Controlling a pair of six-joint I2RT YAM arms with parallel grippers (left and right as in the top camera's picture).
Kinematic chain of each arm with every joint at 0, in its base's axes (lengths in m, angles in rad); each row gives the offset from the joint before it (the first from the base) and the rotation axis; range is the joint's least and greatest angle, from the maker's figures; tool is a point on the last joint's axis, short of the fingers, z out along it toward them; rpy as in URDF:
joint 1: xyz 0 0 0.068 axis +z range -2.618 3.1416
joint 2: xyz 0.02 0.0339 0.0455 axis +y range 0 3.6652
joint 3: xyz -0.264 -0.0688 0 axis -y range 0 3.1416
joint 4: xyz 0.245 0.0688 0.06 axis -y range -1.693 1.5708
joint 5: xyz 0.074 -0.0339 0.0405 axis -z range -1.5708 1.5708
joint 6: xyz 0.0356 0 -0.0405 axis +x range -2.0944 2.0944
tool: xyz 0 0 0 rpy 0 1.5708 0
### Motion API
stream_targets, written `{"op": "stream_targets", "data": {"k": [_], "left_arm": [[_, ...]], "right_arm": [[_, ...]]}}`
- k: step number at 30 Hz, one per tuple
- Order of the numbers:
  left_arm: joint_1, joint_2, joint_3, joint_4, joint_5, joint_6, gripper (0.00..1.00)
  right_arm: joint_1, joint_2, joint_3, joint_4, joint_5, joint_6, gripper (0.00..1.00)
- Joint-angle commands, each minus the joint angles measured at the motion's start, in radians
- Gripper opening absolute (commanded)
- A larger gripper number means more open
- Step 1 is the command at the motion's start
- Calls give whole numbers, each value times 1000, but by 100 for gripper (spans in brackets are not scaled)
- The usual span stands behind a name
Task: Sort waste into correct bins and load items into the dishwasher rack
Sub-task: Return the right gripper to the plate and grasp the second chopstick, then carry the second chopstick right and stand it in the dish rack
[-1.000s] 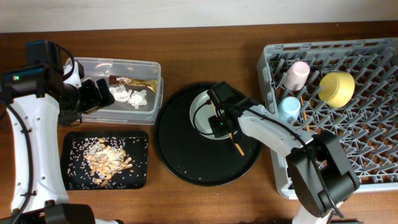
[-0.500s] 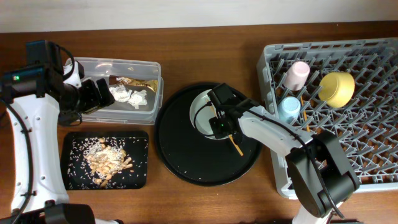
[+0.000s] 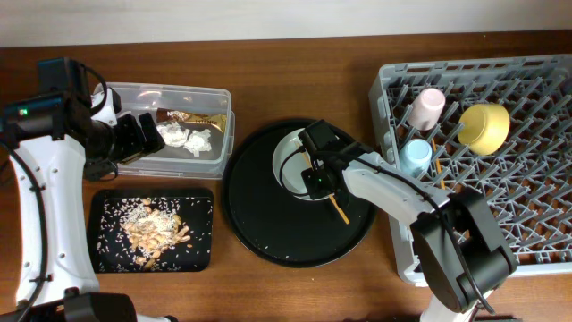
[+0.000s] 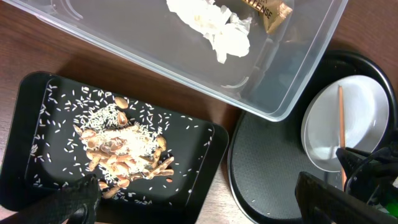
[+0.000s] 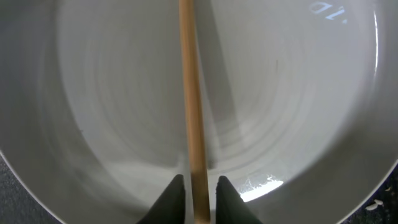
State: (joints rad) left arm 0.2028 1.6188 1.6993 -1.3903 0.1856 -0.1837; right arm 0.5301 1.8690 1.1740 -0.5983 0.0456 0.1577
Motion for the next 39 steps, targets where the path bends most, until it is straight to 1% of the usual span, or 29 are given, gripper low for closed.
{"op": "stream_targets", "data": {"k": [1,10,14,18,21,24,26,27,28,30,32,34,37,39], "left_arm": [[3,-17,3,1,0,-10,99],[3,-16,3,1,0,-10,99],[3,-16,3,1,0,-10,99],[3,-16,3,1,0,-10,99],[3,-17,3,1,0,-10,99],[3,-17,3,1,0,-10,99],[3,-16,3,1,0,-10,99],[3,-16,3,1,0,-10,99],[3,-17,3,1,0,-10,99],[3,-16,3,1,0,-10,99],[3,-17,3,1,0,-10,99],[3,-17,3,1,0,-10,99],[3,-16,3,1,0,-10,99],[3,-17,3,1,0,-10,100]], "right_arm": [[6,2,-15,-7,19,8,15],[6,2,-15,-29,19,8,14],[6,2,-14,-25,19,8,4],[6,-1,2,-23,19,8,4],[5,-28,77,-70,20,-14,4],[5,-70,192,-167,21,-58,4],[-4,-98,272,-244,81,-102,4],[-10,-108,301,-277,133,-102,4],[-39,-123,358,-351,287,-109,4],[-70,-130,377,-391,386,-176,4],[-117,-131,377,-423,445,-249,4],[-177,-131,377,-460,460,-277,4],[-272,-131,377,-468,456,-228,4],[-340,-131,377,-468,433,-220,4]]}}
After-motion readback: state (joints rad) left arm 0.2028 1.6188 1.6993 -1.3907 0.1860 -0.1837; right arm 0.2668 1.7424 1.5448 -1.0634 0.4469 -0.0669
